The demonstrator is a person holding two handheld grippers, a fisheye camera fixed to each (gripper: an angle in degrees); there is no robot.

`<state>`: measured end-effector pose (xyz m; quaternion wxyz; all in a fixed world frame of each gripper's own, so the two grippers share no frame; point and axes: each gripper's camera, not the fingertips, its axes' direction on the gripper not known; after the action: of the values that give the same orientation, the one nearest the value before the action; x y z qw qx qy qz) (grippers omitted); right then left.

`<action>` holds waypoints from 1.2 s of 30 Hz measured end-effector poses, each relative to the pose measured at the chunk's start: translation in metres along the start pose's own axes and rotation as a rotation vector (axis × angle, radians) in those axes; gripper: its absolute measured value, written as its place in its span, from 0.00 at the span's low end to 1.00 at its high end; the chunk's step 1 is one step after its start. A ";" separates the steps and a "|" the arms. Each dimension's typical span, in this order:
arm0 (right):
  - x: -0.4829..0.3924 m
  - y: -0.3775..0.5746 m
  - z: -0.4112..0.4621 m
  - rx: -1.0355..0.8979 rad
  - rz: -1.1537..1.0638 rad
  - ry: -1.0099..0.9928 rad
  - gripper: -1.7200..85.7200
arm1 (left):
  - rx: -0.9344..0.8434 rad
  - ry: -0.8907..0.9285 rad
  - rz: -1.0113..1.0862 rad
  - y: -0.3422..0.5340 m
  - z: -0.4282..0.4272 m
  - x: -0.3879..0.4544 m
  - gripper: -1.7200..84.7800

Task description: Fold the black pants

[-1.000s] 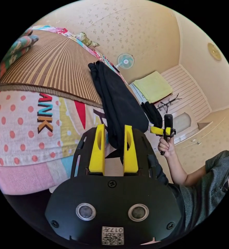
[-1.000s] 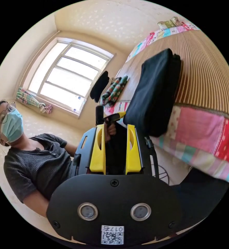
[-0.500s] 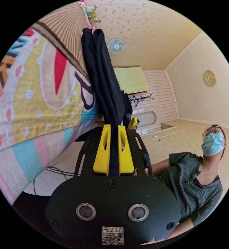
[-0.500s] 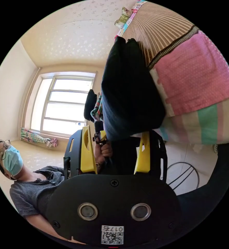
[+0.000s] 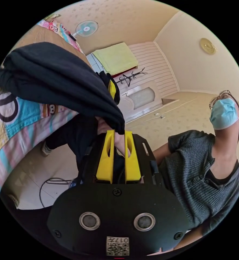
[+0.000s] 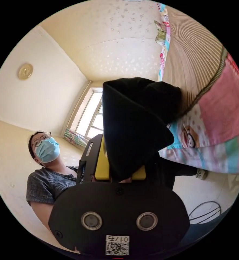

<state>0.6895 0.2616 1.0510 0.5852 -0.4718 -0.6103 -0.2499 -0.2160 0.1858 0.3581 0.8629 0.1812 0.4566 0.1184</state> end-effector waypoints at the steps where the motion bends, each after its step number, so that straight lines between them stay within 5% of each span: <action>1: -0.020 -0.008 -0.011 -0.007 -0.056 -0.019 0.12 | 0.002 -0.018 0.010 0.002 0.000 0.005 0.09; 6: -0.089 -0.070 -0.077 -0.008 -0.173 -0.046 0.11 | -0.014 -0.206 0.012 0.016 0.006 0.023 0.10; 12: -0.224 -0.201 -0.181 -0.053 -0.375 0.251 0.10 | -0.001 -0.239 -0.072 0.013 0.026 0.004 0.10; 18: -0.407 -0.262 -0.344 0.132 -0.705 0.494 0.10 | -0.016 -0.280 -0.148 0.000 0.063 -0.016 0.10; 21: -0.435 -0.252 -0.444 0.344 -0.585 0.629 0.11 | -0.046 -0.278 -0.183 -0.008 0.085 -0.028 0.10; 28: -0.292 -0.137 -0.682 0.827 0.272 0.591 0.10 | -0.137 -0.266 -0.241 -0.029 0.134 -0.054 0.10; 32: -0.249 -0.094 -0.711 0.882 0.172 0.367 0.10 | -0.176 -0.255 -0.247 -0.049 0.161 -0.061 0.10; 36: -0.269 -0.113 -0.697 0.831 0.237 0.478 0.09 | -0.170 -0.273 -0.222 -0.061 0.177 -0.054 0.10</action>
<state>0.8899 -0.4610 0.9555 0.8719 -0.1943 -0.4492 -0.0181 -0.0966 0.0742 0.4644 0.9367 0.0706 0.3410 0.0352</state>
